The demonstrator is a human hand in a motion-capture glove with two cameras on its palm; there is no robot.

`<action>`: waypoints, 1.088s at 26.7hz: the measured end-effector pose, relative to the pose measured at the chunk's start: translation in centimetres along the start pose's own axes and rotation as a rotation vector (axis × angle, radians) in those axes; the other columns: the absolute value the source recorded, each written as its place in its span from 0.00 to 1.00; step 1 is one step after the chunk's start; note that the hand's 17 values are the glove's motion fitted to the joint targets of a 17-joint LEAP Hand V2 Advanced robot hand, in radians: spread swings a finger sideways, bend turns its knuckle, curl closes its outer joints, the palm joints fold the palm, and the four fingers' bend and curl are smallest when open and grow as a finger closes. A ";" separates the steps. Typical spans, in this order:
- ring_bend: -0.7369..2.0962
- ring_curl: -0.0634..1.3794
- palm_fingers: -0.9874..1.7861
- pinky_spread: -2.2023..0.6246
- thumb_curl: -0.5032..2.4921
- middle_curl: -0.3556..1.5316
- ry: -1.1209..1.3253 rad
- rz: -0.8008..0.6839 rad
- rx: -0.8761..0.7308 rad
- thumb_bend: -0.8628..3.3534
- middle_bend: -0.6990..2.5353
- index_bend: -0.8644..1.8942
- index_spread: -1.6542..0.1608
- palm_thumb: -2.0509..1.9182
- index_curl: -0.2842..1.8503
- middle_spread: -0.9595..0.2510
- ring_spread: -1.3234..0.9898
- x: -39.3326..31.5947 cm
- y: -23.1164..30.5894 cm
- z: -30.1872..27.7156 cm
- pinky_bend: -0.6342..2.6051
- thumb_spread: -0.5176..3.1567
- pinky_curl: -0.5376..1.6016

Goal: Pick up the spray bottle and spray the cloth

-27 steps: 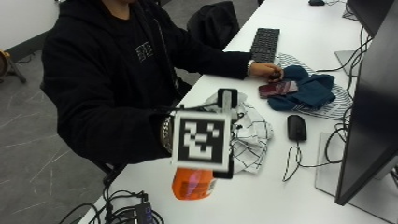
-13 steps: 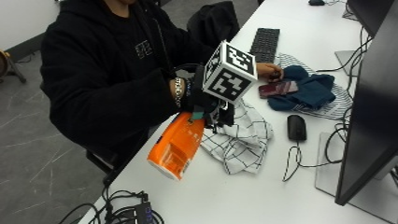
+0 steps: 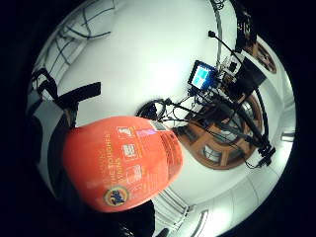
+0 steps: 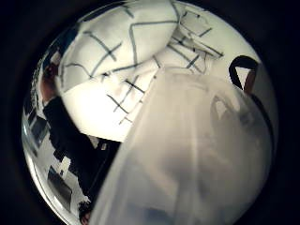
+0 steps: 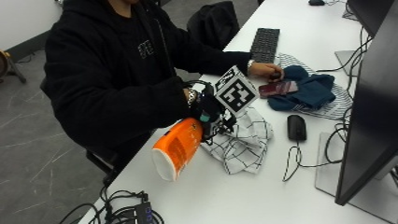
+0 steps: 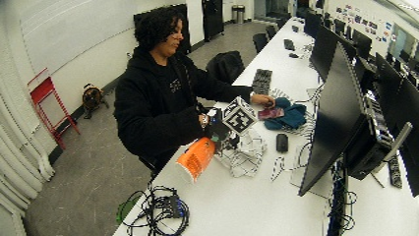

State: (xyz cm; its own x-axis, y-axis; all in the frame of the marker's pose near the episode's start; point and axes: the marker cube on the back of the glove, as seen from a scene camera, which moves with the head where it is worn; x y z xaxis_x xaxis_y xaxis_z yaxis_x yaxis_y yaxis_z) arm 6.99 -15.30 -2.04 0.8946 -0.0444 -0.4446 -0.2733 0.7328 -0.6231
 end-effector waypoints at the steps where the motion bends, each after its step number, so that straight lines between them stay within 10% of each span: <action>1: 0.51 0.37 0.85 0.67 0.41 0.49 0.021 0.000 -0.017 0.20 0.43 0.39 0.75 0.75 0.40 0.64 0.48 -0.5 -0.3 0.7 0.34 0.30 0.44; 14: 0.51 0.37 0.85 0.67 0.41 0.48 0.021 -0.079 0.007 0.20 0.43 0.38 0.75 0.75 0.41 0.63 0.48 -2.8 -0.8 1.2 0.33 0.30 0.43; 29: 0.51 0.37 0.85 0.68 0.41 0.48 -0.526 -0.780 1.219 0.20 0.43 0.38 0.75 0.74 0.41 0.63 0.48 -12.2 7.4 -14.6 0.33 0.30 0.43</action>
State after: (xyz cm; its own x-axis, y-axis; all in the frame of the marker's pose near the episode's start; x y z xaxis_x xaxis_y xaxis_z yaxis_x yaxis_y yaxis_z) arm -11.07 -19.22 -10.64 0.7643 -0.6236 0.1645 0.5183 0.7457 0.4188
